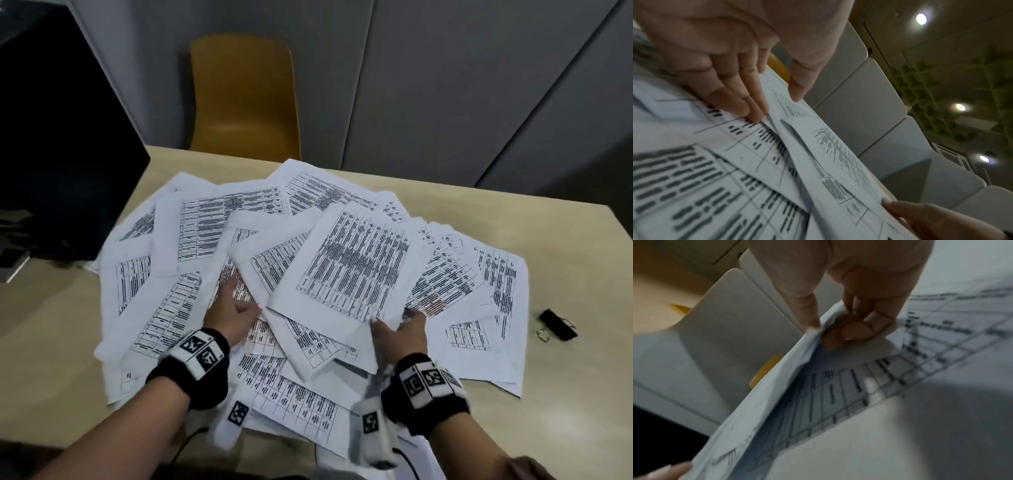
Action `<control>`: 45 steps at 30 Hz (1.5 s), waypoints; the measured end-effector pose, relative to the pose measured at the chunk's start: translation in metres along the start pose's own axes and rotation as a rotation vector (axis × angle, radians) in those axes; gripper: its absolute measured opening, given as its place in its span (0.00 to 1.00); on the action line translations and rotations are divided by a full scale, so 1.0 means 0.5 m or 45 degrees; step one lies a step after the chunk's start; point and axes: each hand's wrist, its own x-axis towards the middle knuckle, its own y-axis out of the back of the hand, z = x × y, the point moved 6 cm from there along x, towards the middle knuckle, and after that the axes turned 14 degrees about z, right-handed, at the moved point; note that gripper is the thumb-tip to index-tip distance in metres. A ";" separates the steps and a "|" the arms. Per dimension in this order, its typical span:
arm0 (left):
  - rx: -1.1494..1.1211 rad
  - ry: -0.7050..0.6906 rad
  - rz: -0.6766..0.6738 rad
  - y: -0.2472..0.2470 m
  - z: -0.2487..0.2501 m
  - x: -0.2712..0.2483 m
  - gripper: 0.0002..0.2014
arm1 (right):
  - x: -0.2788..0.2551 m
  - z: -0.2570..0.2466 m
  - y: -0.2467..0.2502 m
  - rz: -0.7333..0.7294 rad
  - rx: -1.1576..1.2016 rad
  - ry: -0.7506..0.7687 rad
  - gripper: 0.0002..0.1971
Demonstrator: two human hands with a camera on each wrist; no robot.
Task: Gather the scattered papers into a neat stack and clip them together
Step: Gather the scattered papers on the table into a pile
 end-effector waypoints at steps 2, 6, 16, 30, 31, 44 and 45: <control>-0.029 0.069 -0.014 0.006 -0.012 -0.002 0.32 | 0.004 0.012 -0.015 -0.062 -0.003 0.007 0.23; -0.061 0.129 0.117 0.018 -0.016 -0.004 0.30 | 0.011 0.017 -0.009 -0.282 0.167 -0.023 0.08; -0.007 0.158 -0.030 -0.047 0.021 -0.046 0.14 | 0.063 0.015 0.020 -0.628 0.184 -0.115 0.13; 0.034 0.252 0.020 -0.058 -0.003 -0.032 0.12 | 0.129 0.022 -0.004 -0.590 0.095 0.053 0.13; 0.040 0.251 0.029 -0.058 -0.003 -0.033 0.12 | 0.127 0.024 -0.004 -0.597 0.093 0.049 0.12; 0.085 0.289 -0.003 -0.050 -0.006 -0.019 0.12 | 0.121 0.015 -0.039 -0.565 0.161 0.059 0.16; 0.097 0.256 -0.045 -0.051 -0.002 -0.018 0.18 | 0.120 0.010 -0.040 -0.541 0.161 0.088 0.15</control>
